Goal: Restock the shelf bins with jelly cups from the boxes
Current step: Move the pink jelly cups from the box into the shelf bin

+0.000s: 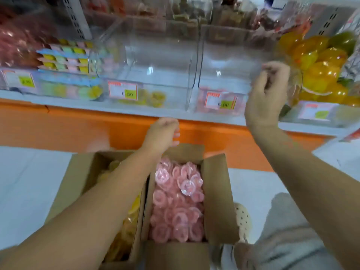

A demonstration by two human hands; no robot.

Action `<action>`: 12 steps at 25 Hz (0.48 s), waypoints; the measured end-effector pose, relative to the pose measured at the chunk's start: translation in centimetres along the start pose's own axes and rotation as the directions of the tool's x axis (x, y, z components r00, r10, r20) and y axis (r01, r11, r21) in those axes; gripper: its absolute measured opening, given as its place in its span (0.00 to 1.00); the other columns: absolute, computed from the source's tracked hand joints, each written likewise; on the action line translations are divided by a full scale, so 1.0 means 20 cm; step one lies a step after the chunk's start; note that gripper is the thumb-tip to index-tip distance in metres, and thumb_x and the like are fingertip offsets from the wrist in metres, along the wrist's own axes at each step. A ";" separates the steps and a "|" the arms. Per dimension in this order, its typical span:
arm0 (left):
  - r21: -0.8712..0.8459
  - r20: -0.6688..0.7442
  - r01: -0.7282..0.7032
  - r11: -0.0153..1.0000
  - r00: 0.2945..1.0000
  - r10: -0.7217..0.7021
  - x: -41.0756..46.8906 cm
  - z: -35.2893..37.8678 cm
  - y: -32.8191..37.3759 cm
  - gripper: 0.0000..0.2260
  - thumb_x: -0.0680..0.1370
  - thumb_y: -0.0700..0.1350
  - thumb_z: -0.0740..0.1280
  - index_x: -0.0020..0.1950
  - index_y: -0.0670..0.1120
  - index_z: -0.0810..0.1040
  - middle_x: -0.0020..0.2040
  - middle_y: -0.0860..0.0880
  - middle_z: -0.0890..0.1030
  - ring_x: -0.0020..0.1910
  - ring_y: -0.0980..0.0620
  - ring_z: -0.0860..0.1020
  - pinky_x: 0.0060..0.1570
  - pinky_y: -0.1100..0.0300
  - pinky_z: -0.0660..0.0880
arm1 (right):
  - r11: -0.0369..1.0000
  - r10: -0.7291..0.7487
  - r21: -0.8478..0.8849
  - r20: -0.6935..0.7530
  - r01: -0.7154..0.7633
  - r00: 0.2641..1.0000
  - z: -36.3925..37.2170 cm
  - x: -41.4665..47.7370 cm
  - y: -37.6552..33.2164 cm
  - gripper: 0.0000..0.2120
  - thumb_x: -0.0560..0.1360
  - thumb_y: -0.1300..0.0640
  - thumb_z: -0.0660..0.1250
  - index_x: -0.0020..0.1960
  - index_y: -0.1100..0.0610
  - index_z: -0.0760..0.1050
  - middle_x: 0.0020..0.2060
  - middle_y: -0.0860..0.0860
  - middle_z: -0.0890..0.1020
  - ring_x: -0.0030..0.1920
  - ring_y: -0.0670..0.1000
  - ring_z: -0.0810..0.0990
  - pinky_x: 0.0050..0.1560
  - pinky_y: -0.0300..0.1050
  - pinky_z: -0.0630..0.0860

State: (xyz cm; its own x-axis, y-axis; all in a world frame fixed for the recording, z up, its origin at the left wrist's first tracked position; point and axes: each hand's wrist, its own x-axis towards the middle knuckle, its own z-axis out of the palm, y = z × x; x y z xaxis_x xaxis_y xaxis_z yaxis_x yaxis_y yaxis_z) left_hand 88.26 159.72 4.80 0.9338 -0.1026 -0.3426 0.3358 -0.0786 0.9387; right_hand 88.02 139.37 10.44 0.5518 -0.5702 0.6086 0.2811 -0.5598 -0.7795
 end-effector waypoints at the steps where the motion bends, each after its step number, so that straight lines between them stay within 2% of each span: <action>1: 0.056 0.026 0.102 0.993 0.994 -0.103 -0.02 0.01 -0.13 0.08 0.83 0.44 0.62 0.45 0.52 0.75 0.47 0.48 0.77 0.49 0.49 0.77 0.51 0.52 0.79 | 1.000 0.010 0.016 0.012 -0.011 1.000 -0.04 -0.16 0.02 0.10 0.78 0.61 0.56 0.49 0.45 0.66 0.39 0.41 0.73 0.39 0.43 0.72 0.44 0.41 0.70; 3: 0.157 0.023 0.275 0.949 0.959 -0.282 -0.05 0.02 -0.37 0.09 0.83 0.48 0.61 0.42 0.52 0.72 0.47 0.47 0.76 0.48 0.47 0.75 0.54 0.51 0.75 | 0.988 0.152 -0.041 0.139 -0.148 0.978 -0.10 -0.48 0.15 0.08 0.80 0.61 0.56 0.52 0.49 0.67 0.41 0.40 0.72 0.41 0.44 0.72 0.48 0.41 0.69; 4: 0.157 -0.001 0.350 0.923 0.935 -0.354 -0.07 0.02 -0.47 0.09 0.83 0.51 0.61 0.43 0.51 0.73 0.46 0.47 0.75 0.46 0.48 0.74 0.53 0.52 0.73 | 0.962 0.267 -0.124 0.231 -0.244 0.936 -0.11 -0.64 0.24 0.07 0.80 0.61 0.56 0.52 0.50 0.68 0.41 0.40 0.73 0.41 0.44 0.72 0.47 0.39 0.67; 5: 0.143 -0.012 0.423 0.895 0.905 -0.426 -0.09 0.02 -0.56 0.10 0.82 0.54 0.61 0.48 0.50 0.75 0.46 0.47 0.76 0.45 0.48 0.74 0.54 0.54 0.70 | 0.916 0.394 -0.223 0.339 -0.334 0.854 -0.11 -0.78 0.34 0.06 0.80 0.61 0.57 0.51 0.50 0.69 0.39 0.41 0.74 0.38 0.44 0.71 0.45 0.38 0.66; 6: 0.143 -0.017 0.473 0.869 0.879 -0.476 -0.10 0.01 -0.64 0.12 0.82 0.56 0.60 0.57 0.49 0.76 0.51 0.47 0.77 0.49 0.48 0.76 0.56 0.54 0.69 | 0.866 0.495 -0.321 0.453 -0.382 0.741 -0.10 -0.92 0.45 0.07 0.80 0.60 0.58 0.48 0.50 0.70 0.37 0.43 0.75 0.36 0.44 0.72 0.43 0.40 0.67; 7: 0.157 -0.025 0.488 0.859 0.871 -0.490 -0.09 0.01 -0.69 0.18 0.83 0.57 0.59 0.68 0.49 0.73 0.60 0.47 0.77 0.57 0.46 0.76 0.59 0.54 0.68 | 0.834 0.551 -0.389 0.562 -0.391 0.617 -0.08 -1.01 0.56 0.08 0.79 0.58 0.59 0.45 0.49 0.72 0.36 0.46 0.76 0.37 0.46 0.74 0.43 0.43 0.69; 8: 0.165 -0.041 0.481 0.861 0.876 -0.481 -0.07 0.01 -0.75 0.22 0.83 0.57 0.58 0.74 0.50 0.67 0.67 0.48 0.74 0.62 0.46 0.74 0.60 0.55 0.68 | 0.812 0.584 -0.446 0.634 -0.377 0.507 -0.05 -1.09 0.65 0.06 0.79 0.55 0.59 0.46 0.48 0.74 0.39 0.48 0.78 0.41 0.49 0.76 0.45 0.44 0.71; 9: 0.160 -0.066 0.461 0.873 0.887 -0.457 -0.05 0.01 -0.77 0.22 0.83 0.57 0.58 0.75 0.52 0.66 0.67 0.49 0.74 0.61 0.47 0.74 0.59 0.56 0.68 | 0.783 0.621 -0.514 0.665 -0.350 0.415 -0.02 -1.12 0.72 0.07 0.77 0.49 0.58 0.48 0.47 0.74 0.43 0.49 0.77 0.45 0.51 0.75 0.48 0.45 0.70; 11: 0.161 -0.114 0.428 0.889 0.903 -0.414 0.03 0.02 -0.80 0.18 0.83 0.55 0.59 0.73 0.56 0.67 0.63 0.51 0.75 0.56 0.48 0.76 0.54 0.58 0.67 | 0.747 0.664 -0.591 0.678 -0.304 0.315 0.09 -1.14 0.83 0.17 0.71 0.39 0.55 0.52 0.48 0.72 0.48 0.51 0.72 0.49 0.51 0.70 0.50 0.44 0.67; 12: 0.176 -0.135 0.419 0.891 0.906 -0.400 0.08 0.03 -0.82 0.20 0.83 0.55 0.59 0.75 0.56 0.65 0.66 0.50 0.74 0.59 0.46 0.76 0.54 0.58 0.67 | 0.734 0.679 -0.613 0.672 -0.292 0.295 0.14 -1.13 0.85 0.22 0.72 0.39 0.56 0.59 0.50 0.73 0.52 0.53 0.72 0.51 0.53 0.71 0.54 0.45 0.68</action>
State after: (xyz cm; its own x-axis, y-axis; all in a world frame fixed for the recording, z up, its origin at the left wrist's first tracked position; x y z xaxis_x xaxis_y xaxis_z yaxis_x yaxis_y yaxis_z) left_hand 84.21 160.27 -11.15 0.7286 0.0719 -0.6811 0.6690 -0.2876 0.6853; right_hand 82.45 144.39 -17.02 0.8815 -0.1443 -0.4495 -0.4362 -0.6133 -0.6584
